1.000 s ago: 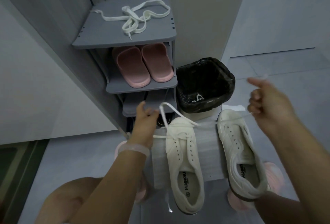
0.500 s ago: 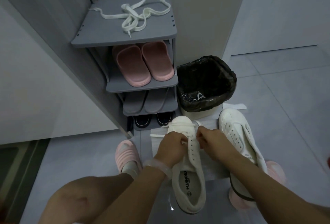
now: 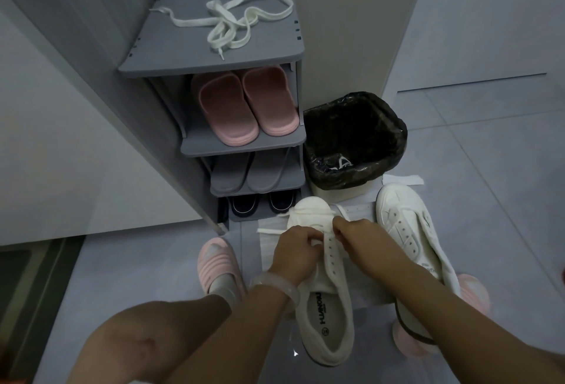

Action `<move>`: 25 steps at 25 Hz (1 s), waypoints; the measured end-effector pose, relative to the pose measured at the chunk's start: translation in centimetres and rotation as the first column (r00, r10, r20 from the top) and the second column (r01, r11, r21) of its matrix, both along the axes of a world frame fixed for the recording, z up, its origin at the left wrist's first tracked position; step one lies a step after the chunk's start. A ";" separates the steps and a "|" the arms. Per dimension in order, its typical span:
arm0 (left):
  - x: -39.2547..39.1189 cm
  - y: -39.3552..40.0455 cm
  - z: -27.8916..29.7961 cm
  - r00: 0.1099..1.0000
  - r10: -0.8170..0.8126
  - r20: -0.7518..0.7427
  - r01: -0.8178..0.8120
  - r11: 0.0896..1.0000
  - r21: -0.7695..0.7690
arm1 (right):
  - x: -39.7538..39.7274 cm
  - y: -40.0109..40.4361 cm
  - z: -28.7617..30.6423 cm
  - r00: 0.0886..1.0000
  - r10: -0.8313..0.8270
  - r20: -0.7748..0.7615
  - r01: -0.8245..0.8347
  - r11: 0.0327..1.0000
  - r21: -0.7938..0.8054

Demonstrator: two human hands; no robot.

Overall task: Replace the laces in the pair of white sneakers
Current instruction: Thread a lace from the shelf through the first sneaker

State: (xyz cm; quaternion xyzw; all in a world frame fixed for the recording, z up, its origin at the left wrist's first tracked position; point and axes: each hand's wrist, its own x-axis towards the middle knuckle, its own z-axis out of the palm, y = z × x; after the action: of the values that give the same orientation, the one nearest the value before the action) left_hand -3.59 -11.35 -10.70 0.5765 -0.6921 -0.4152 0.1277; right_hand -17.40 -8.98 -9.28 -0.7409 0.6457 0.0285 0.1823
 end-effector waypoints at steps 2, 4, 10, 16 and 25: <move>0.0 0.0 0.0 1.000 0.005 -0.005 -0.005 1.000 0.004 | 0.1 0.0 0.0 1.000 -0.003 -0.026 0.003 1.000 -0.008; 0.1 0.1 -0.2 1.000 -0.002 -0.015 0.002 1.000 0.001 | 0.6 0.1 0.0 0.999 0.030 -0.033 -0.031 0.999 -0.015; -0.1 0.2 -0.5 0.998 -0.018 -0.052 0.017 1.000 -0.020 | 0.7 1.1 -0.8 0.938 -0.282 0.202 0.292 0.956 -0.020; -0.6 0.2 -1.9 0.999 -0.005 0.052 0.010 0.995 -0.098 | 1.6 1.9 -1.1 0.986 -0.150 0.074 0.162 0.965 -0.207; 3.2 -4.2 12.5 0.354 0.485 -0.799 -0.412 0.848 0.332 | 2.4 1.5 -1.3 0.990 -0.123 0.065 0.131 0.981 -0.140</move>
State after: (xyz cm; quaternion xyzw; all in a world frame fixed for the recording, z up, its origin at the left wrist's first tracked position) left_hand -0.43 -15.51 1.76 0.4606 -0.3326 -0.6191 0.5421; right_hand -15.05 -7.45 -10.54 -0.7099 0.6867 -0.0505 0.1479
